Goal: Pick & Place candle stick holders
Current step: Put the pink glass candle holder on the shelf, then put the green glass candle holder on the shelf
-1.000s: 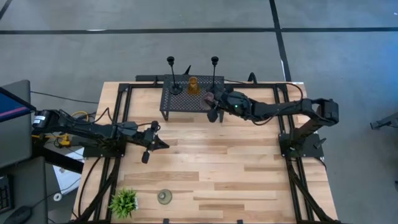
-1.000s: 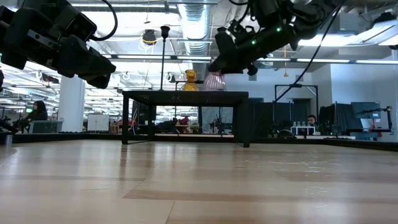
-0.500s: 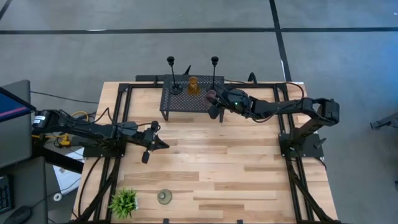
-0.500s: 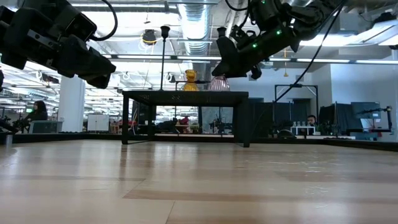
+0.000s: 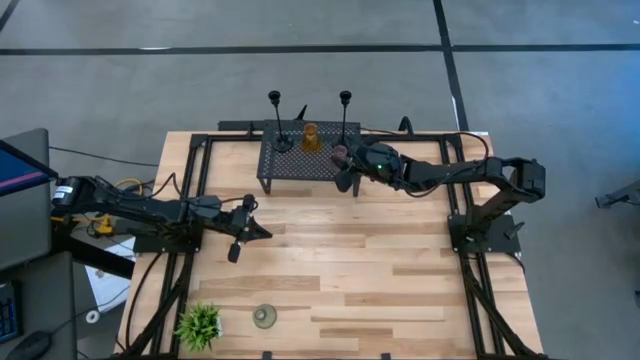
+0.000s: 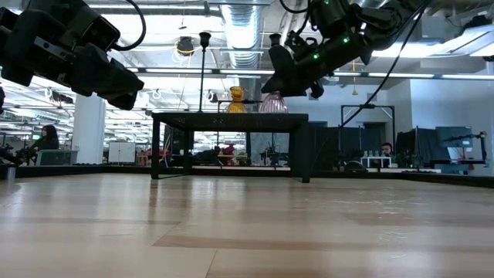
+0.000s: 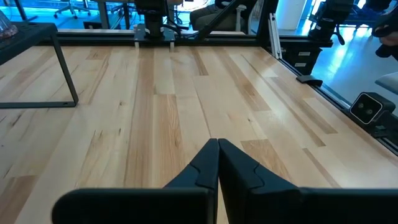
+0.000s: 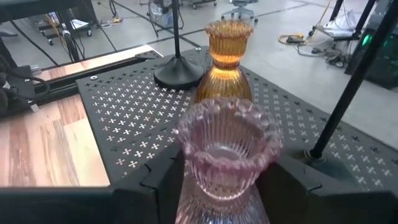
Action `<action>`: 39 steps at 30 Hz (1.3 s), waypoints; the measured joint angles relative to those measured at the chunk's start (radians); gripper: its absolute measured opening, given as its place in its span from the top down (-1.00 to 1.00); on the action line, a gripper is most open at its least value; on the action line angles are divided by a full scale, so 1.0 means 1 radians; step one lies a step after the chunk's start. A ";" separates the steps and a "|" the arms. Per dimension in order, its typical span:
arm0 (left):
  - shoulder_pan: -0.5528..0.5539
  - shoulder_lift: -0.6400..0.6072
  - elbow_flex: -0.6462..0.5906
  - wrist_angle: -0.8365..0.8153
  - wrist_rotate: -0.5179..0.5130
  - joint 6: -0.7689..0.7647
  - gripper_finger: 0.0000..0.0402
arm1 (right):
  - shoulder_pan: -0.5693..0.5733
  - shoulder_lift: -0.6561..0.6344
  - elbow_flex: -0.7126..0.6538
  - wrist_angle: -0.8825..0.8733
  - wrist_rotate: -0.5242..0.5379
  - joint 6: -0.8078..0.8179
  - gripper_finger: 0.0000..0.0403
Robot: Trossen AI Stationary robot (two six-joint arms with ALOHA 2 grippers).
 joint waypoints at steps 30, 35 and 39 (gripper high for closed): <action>0.000 0.000 0.000 0.000 0.000 0.000 0.96 | 0.301 -0.534 0.002 -0.588 -0.021 0.069 0.23; 0.000 0.000 0.000 0.000 0.000 0.000 0.96 | 0.435 -0.533 -0.039 -0.619 -0.018 0.096 0.73; 0.000 0.000 0.000 0.000 0.000 0.003 0.96 | 0.537 -0.507 -0.060 -0.499 -0.013 0.075 0.96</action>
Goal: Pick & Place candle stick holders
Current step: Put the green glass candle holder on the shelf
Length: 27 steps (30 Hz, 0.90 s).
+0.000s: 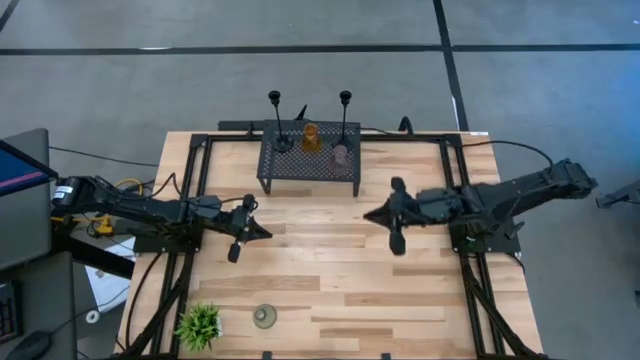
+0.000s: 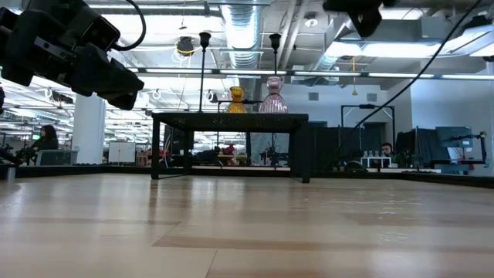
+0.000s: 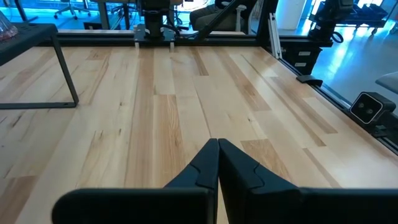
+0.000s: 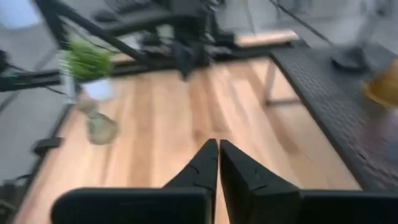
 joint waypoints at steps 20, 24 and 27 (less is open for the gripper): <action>0.000 0.000 0.000 0.000 0.000 0.005 0.96 | 0.167 -0.006 -0.371 0.601 0.118 -0.227 0.96; 0.000 0.000 0.000 0.000 0.000 0.005 0.96 | 0.159 -0.006 -0.471 0.757 0.116 -0.238 0.98; 0.000 0.000 0.000 0.000 0.000 0.005 0.96 | 0.158 -0.004 -0.536 0.851 0.115 -0.230 1.00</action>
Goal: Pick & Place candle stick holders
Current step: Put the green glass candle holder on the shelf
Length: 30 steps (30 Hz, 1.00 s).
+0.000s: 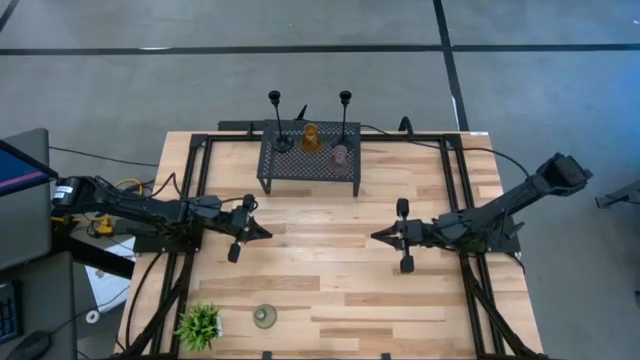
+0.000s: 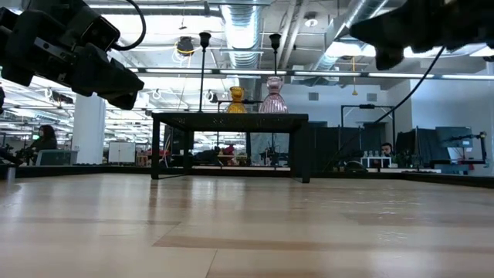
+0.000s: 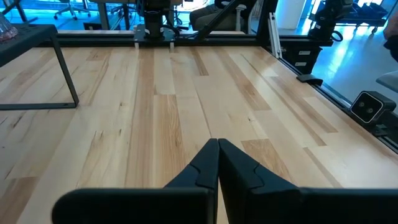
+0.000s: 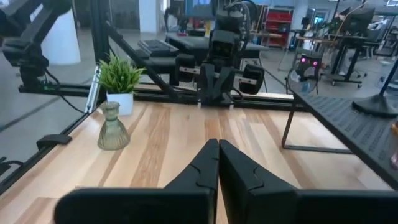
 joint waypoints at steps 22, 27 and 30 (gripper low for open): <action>-0.024 0.000 -0.010 -0.045 0.429 0.030 0.96 | 0.033 0.003 -0.115 0.158 -0.027 0.029 1.00; -0.055 0.000 -0.043 -0.045 0.500 0.072 0.96 | 0.018 0.003 -0.115 0.158 -0.027 0.029 1.00; -0.071 0.000 -0.070 -0.044 0.500 0.059 0.96 | 0.010 0.003 -0.115 0.158 -0.027 0.030 1.00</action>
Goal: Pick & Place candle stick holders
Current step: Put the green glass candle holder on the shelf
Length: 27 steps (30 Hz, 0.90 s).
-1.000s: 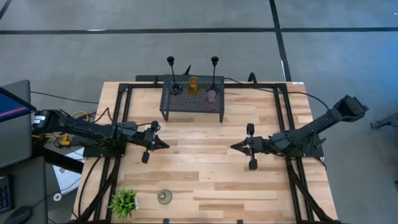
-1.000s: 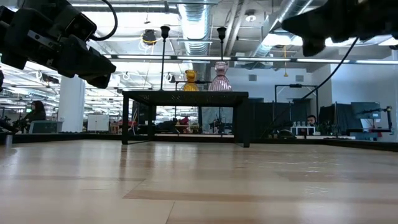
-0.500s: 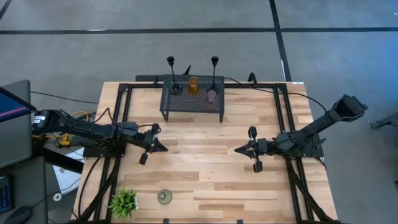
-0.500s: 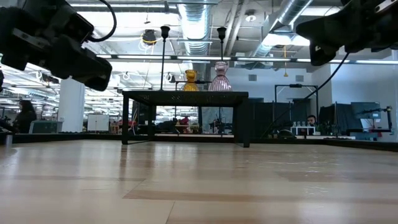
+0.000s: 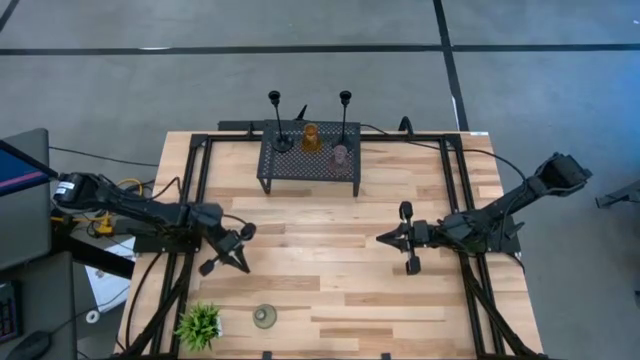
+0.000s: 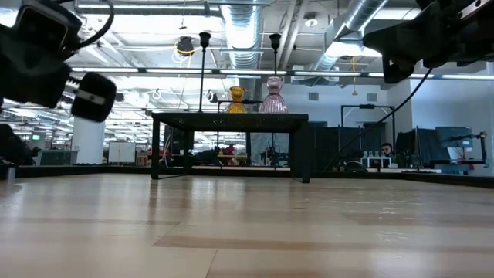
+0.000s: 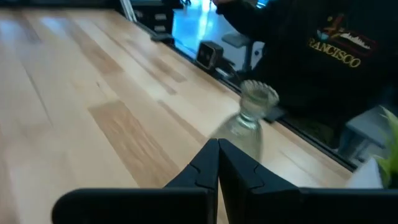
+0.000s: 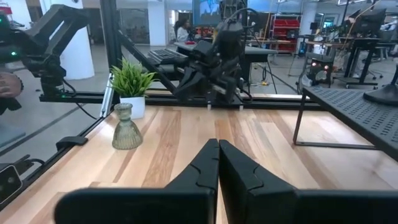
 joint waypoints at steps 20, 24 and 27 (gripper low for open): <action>-0.354 0.199 -0.018 0.244 -0.347 -0.216 0.99 | 0.000 0.000 0.000 0.005 0.003 0.026 1.00; -0.385 0.322 0.005 0.254 -0.385 -0.258 0.98 | 0.000 0.000 0.000 0.014 0.003 0.026 1.00; -0.396 0.412 0.045 0.278 -0.382 -0.305 0.99 | 0.000 0.000 0.000 0.024 0.003 0.026 1.00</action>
